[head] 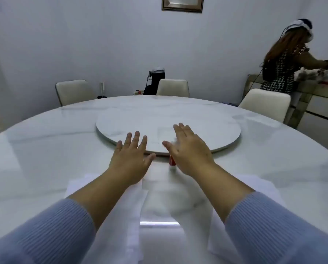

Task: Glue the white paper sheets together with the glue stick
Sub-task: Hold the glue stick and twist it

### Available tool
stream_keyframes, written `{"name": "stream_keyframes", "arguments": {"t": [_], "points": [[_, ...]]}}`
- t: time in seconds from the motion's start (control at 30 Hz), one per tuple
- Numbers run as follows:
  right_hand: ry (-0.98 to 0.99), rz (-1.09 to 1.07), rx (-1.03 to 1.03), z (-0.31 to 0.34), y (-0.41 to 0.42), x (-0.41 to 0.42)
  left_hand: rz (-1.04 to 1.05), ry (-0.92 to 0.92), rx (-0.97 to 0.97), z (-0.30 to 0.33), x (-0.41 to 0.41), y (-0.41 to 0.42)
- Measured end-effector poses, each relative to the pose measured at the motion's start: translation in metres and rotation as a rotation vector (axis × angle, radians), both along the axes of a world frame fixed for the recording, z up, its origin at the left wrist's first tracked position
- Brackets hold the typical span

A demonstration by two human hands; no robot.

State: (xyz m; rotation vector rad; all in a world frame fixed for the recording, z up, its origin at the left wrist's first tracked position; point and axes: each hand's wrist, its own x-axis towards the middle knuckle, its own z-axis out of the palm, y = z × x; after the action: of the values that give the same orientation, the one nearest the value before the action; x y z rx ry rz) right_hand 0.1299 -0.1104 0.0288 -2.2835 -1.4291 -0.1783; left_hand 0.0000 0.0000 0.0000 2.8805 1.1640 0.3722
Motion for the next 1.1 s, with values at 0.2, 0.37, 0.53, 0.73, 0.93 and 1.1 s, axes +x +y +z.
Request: {"name": "stream_keyframes", "arguments": {"t": [0.2, 0.37, 0.53, 0.73, 0.93, 1.1], "points": [[0.162, 0.032, 0.101, -0.014, -0.007, -0.010, -0.001, 0.002, -0.127, -0.015, -0.013, -0.026], [0.381, -0.005, 0.350, -0.016, -0.013, -0.019, -0.071, -0.260, -0.380, -0.022, -0.008, -0.047], [0.643, 0.131, 0.647, -0.014, -0.028, -0.040, -0.234, -0.619, -0.473, -0.012, -0.010, -0.061], [0.978, 0.292, 0.697, 0.006, -0.047, -0.035, -0.377, -0.816, -0.775, 0.003, -0.016, -0.075], [1.210, 0.451, 0.658, 0.012, -0.054, -0.034, -0.454, -1.021, -1.285, 0.004, -0.018, -0.085], [1.226, 0.345, 0.717, 0.008, -0.049, -0.045, -0.479, -1.010, -1.411, 0.004, -0.019, -0.087]]}}
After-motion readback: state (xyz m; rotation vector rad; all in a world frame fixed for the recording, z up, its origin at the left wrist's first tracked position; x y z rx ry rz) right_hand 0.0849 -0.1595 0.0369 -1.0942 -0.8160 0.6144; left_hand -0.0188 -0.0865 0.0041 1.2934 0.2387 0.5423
